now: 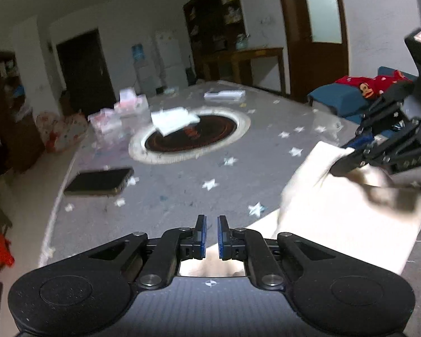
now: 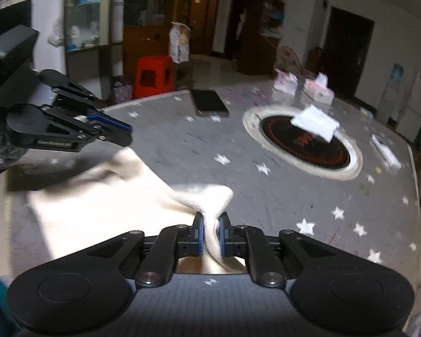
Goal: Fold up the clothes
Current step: 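Lift the hem with both grippers and fold it toward the collar, then lay the folded hem over the body and open both grippers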
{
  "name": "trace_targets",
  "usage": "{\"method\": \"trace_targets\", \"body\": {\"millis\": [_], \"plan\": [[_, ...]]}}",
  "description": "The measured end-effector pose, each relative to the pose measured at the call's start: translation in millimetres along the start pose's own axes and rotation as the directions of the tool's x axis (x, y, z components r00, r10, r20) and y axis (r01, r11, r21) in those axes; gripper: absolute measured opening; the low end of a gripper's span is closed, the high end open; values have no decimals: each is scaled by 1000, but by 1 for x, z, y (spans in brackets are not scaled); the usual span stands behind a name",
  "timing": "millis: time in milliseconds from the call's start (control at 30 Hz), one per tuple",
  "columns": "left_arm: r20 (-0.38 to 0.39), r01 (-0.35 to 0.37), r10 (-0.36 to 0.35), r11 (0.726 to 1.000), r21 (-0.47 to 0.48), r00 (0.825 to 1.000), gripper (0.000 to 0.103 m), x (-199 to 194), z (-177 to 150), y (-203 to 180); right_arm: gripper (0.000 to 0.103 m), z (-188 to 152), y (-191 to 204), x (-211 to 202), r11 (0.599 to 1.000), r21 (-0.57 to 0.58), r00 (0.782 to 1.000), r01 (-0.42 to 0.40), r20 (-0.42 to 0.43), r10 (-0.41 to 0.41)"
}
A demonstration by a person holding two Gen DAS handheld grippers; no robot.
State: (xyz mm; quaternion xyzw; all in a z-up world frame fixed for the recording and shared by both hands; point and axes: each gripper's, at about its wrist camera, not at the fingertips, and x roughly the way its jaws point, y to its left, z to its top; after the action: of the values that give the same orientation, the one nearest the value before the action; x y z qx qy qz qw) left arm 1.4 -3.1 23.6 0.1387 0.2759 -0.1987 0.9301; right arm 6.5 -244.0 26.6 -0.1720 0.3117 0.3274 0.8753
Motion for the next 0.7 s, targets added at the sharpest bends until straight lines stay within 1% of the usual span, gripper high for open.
{"method": "trace_targets", "body": {"millis": [133,167,200,233,267,333,400,500,567,700], "plan": [[-15,7,-8,998,-65,1000,11,1,-5,8,11,-16,-9,27,997,77,999,11,-39,-8],[-12,9,-10,997,-76,1000,12,-4,-6,9,16,-20,-11,32,995,95,999,15,-45,-11],[-9,11,-12,996,-86,1000,13,-9,-7,10,18,-22,-12,32,994,103,999,21,-41,-17],[-5,16,-17,995,-95,1000,18,-14,-8,11,18,-23,-13,31,994,112,999,17,-36,-13],[-1,26,-26,995,-100,1000,27,-18,-10,11,19,-23,-14,30,993,117,999,13,-32,-9],[-14,35,-37,992,-121,999,36,-22,-15,10,21,-23,-16,29,992,122,1000,10,-31,-6],[-48,50,-57,989,-137,997,36,-20,-21,7,22,-23,-17,30,992,129,999,2,-35,2],[-84,49,-63,986,-157,994,36,-12,-27,5,23,-22,-18,31,991,135,999,-5,-38,10],[-89,58,-74,984,-168,993,34,-10,-28,5,22,-22,-17,31,991,134,999,-8,-39,14],[-96,100,-115,984,-150,989,30,-4,-27,1,22,-22,-17,31,991,137,999,-15,-42,21]]}}
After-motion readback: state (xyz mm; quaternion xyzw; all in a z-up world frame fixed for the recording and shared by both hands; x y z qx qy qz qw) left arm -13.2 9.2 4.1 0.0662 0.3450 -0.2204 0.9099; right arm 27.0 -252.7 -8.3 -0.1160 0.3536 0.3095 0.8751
